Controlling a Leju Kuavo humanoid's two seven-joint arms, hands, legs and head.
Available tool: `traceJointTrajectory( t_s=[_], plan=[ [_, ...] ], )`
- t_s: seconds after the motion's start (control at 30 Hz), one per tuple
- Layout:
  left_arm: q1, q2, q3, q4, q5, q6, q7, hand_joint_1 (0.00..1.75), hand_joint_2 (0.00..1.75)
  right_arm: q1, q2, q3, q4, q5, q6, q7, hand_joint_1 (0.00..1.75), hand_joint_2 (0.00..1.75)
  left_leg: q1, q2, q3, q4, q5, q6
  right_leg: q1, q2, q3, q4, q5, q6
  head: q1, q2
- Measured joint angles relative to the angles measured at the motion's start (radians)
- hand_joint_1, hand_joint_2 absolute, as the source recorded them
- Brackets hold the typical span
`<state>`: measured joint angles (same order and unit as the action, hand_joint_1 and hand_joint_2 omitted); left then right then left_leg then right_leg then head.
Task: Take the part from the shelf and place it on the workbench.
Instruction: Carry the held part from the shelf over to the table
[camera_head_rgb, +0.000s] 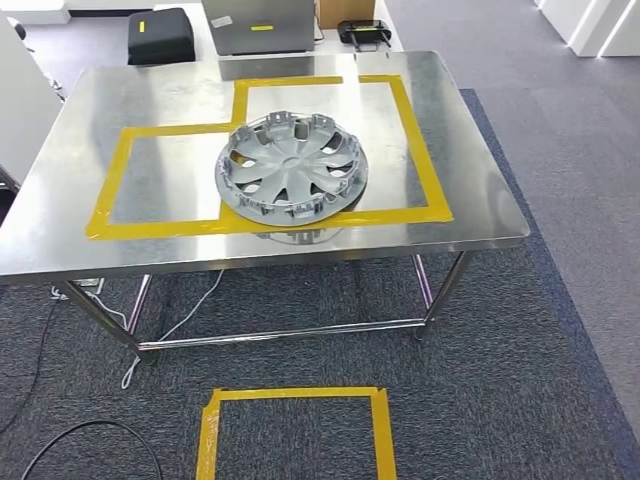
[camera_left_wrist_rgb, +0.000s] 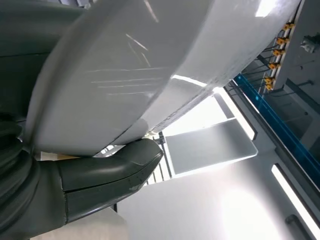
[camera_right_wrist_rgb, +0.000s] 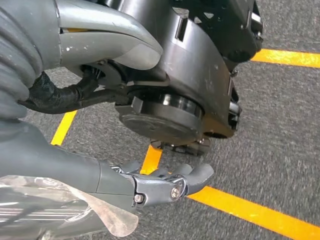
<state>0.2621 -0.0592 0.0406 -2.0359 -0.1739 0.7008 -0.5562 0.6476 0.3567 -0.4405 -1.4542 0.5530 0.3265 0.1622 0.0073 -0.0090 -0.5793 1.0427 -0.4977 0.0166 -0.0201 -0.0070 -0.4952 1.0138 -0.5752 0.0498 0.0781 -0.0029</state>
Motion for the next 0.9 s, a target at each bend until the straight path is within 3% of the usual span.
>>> traceJointTrajectory(
  t_s=[0.07,0.17,0.2,0.23,0.3,0.37,0.43,0.5,0.6,0.7,0.73,0.77,0.8,0.83,0.9],
  plan=[
    [0.0,-0.001,0.001,0.0,0.0,0.0,-0.001,1.75,1.75,-0.001,0.0,0.0,0.0,0.001,0.0,-0.001,0.0,1.75,0.004,-0.001,0.011,-0.012,-0.001,0.008,0.001,0.002,-0.024,0.053,-0.03,0.007,0.002,0.0],
    [0.0,-0.001,0.002,0.0,0.0,0.0,-0.002,1.75,1.75,-0.001,0.0,0.0,0.0,0.002,0.0,-0.002,0.0,1.75,-0.003,0.0,0.021,-0.013,-0.012,0.022,0.002,0.004,-0.143,0.24,-0.094,0.006,0.002,0.0],
    [0.0,-0.001,0.002,0.0,0.0,0.0,-0.002,1.75,1.75,0.0,0.0,0.0,0.0,0.002,0.0,-0.002,0.0,1.75,-0.006,0.0,0.026,-0.013,-0.016,0.024,0.003,0.004,-0.173,0.273,-0.09,0.004,0.002,0.0],
    [0.0,-0.001,0.002,0.0,0.0,0.0,-0.002,1.75,1.75,0.0,0.0,0.0,0.0,0.002,0.0,-0.002,0.0,1.75,-0.01,-0.001,0.034,-0.013,-0.022,0.026,0.006,0.004,-0.184,0.268,-0.064,0.0,0.002,0.0],
    [0.001,-0.002,0.002,0.0,0.0,0.0,-0.002,1.75,1.75,0.0,0.0,0.0,0.0,0.002,0.0,-0.002,0.0,1.75,-0.015,-0.003,0.054,-0.013,-0.036,0.027,0.013,0.005,-0.156,0.164,0.026,-0.015,0.002,0.0],
    [0.0,-0.003,0.002,0.0,0.0,0.0,-0.002,1.75,1.75,0.0,-0.001,0.0,0.0,0.003,0.0,-0.002,0.0,1.75,-0.019,-0.003,0.066,-0.012,-0.05,0.023,0.023,0.007,-0.113,0.062,0.078,-0.036,-0.004,0.0],
    [0.0,-0.004,0.002,0.001,0.001,0.0,-0.003,1.75,1.75,0.0,-0.002,0.0,0.0,0.005,0.0,-0.002,0.0,1.75,-0.016,-0.003,0.066,-0.011,-0.057,0.015,0.029,0.008,-0.093,0.031,0.076,-0.046,-0.009,0.0],
    [0.0,-0.004,0.002,0.001,0.001,0.0,-0.003,1.75,1.75,0.002,-0.002,0.0,0.0,0.009,0.001,-0.002,0.0,1.75,-0.014,-0.003,0.068,-0.015,-0.058,0.008,0.03,0.009,-0.087,0.021,0.075,-0.047,-0.009,0.0],
    [-0.002,-0.005,0.002,0.0,0.0,0.0,-0.004,1.75,1.75,0.003,-0.002,-0.001,0.0,0.012,0.0,-0.003,0.0,1.75,-0.013,-0.002,0.059,0.023,-0.085,-0.008,0.018,0.006,-0.061,-0.008,0.078,-0.052,-0.01,0.0],
    [-0.001,-0.004,0.003,0.0,0.001,0.0,-0.004,1.75,1.75,0.002,-0.002,-0.001,0.0,0.012,0.0,-0.003,0.0,1.75,0.001,-0.001,-0.039,0.193,-0.147,-0.028,0.01,0.003,-0.039,-0.018,0.069,-0.054,-0.012,0.0],
    [0.0,-0.004,0.003,0.0,0.001,0.0,-0.004,1.75,1.75,0.002,-0.002,0.0,0.0,0.012,0.0,-0.003,0.0,1.75,0.007,0.0,-0.069,0.233,-0.148,-0.034,0.007,0.003,-0.034,-0.018,0.064,-0.051,-0.012,0.0],
    [0.001,-0.004,0.003,0.0,0.001,0.0,-0.004,1.75,1.75,0.002,-0.002,-0.001,0.0,0.012,0.0,-0.003,0.0,1.75,0.012,0.0,-0.084,0.24,-0.129,-0.039,0.004,0.003,-0.026,-0.018,0.058,-0.048,-0.012,0.0],
    [0.001,-0.004,0.003,0.0,0.001,0.0,-0.004,1.75,1.75,0.002,-0.002,-0.001,0.0,0.011,0.0,-0.002,0.0,1.75,0.017,0.001,-0.08,0.211,-0.093,-0.044,0.001,0.004,-0.018,-0.018,0.052,-0.043,-0.012,0.0],
    [0.001,-0.004,0.004,0.0,0.001,0.0,-0.004,1.75,1.75,0.002,-0.002,-0.001,0.0,0.01,0.0,-0.002,0.0,1.75,0.021,0.002,-0.059,0.149,-0.045,-0.049,-0.003,0.005,-0.008,-0.018,0.044,-0.037,-0.012,0.0],
    [0.0,-0.004,0.004,0.001,0.001,0.0,-0.004,1.75,1.75,0.002,-0.002,0.0,0.0,0.008,-0.001,-0.002,0.0,1.75,0.02,0.004,-0.011,0.035,0.005,-0.053,-0.006,0.006,0.002,-0.017,0.028,-0.02,-0.018,0.0]
  ],
)
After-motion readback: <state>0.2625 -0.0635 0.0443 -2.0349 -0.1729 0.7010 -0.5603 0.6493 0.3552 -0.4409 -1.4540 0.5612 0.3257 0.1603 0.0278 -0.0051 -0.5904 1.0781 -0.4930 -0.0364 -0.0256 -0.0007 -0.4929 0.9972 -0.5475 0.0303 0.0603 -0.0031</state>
